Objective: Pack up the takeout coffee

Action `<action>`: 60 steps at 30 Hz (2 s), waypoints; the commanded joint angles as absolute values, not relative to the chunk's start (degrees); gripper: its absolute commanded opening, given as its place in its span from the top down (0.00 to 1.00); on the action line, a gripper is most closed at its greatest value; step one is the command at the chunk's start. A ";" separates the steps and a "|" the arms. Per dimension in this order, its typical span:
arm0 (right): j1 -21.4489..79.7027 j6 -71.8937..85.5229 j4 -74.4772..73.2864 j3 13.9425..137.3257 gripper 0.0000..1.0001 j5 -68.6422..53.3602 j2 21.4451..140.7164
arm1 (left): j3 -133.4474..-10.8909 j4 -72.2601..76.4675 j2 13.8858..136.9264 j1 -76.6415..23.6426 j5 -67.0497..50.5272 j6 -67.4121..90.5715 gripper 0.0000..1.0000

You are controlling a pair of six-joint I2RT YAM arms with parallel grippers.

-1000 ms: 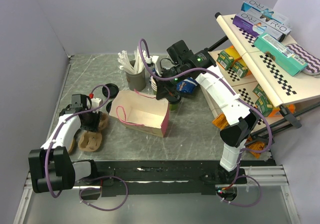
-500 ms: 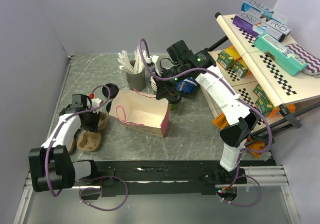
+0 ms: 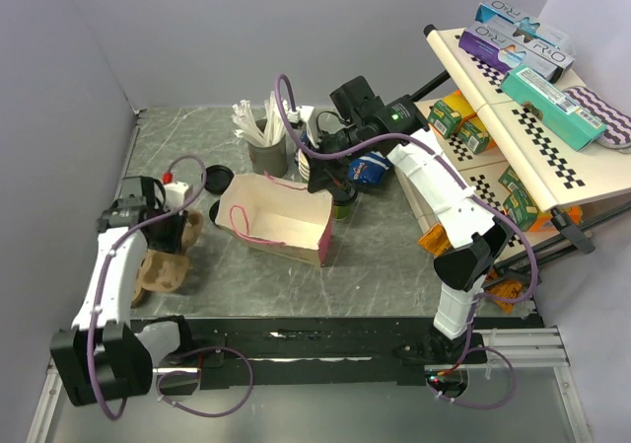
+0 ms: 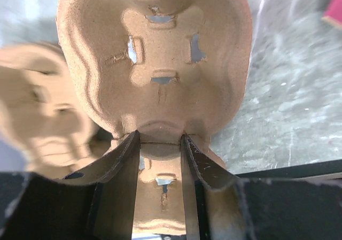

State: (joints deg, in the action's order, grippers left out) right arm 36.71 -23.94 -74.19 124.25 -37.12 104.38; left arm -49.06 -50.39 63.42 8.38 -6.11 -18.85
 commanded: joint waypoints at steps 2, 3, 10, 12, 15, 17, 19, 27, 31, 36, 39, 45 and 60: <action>36.65 -25.66 -73.92 127.00 1.00 -36.65 104.24 | -57.73 -56.25 56.87 9.23 -11.86 -24.95 0.99; 36.74 -26.19 -74.00 126.91 1.00 -36.65 104.41 | -58.88 -56.25 56.26 9.32 -14.30 -25.66 0.99; 38.58 -28.39 -73.65 126.74 1.00 -34.01 103.98 | -73.01 -44.23 49.41 9.23 -32.47 -24.88 0.99; 38.58 -28.30 -73.65 126.56 1.00 -33.84 104.06 | -74.96 -36.70 48.26 9.23 -37.24 -22.24 0.99; 38.58 -27.86 -73.83 126.65 1.00 -33.84 104.32 | -76.71 -27.72 47.90 9.23 -45.60 -16.62 0.99; 38.50 -27.60 -74.27 127.09 1.00 -33.40 104.59 | -79.09 -27.95 48.34 9.23 -51.12 -17.74 0.99; 38.67 -27.86 -74.44 126.83 1.00 -32.61 104.24 | -81.47 -28.82 48.43 9.23 -54.74 -18.89 0.99; 38.85 -27.07 -74.09 125.60 1.00 -32.26 103.89 | -69.29 -7.50 42.64 7.30 -70.91 -14.59 0.99; 39.11 -27.16 -74.44 126.03 1.00 -32.69 104.15 | -65.92 -4.11 41.75 3.01 -73.83 -19.73 0.99; 39.11 -26.81 -74.79 126.39 1.00 -34.10 104.76 | -68.81 -10.97 44.21 -3.07 -74.35 -29.69 0.99; 39.11 -26.46 -74.79 126.47 1.00 -34.37 104.94 | -69.78 -15.28 45.53 -5.36 -74.44 -33.74 0.99; 39.02 -26.10 -74.88 126.65 1.00 -34.63 105.29 | -68.99 -20.19 45.97 -10.36 -72.95 -41.11 0.99; 39.02 -27.07 -75.32 126.74 1.00 -34.80 104.33 | -75.94 -43.85 57.13 -22.76 -63.99 -70.73 0.99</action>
State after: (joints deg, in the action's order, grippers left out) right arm 38.74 -26.72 -74.76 124.53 -33.87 105.54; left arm -73.89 -35.77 55.48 -21.30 -66.08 -59.57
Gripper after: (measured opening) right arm 0.008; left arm 0.369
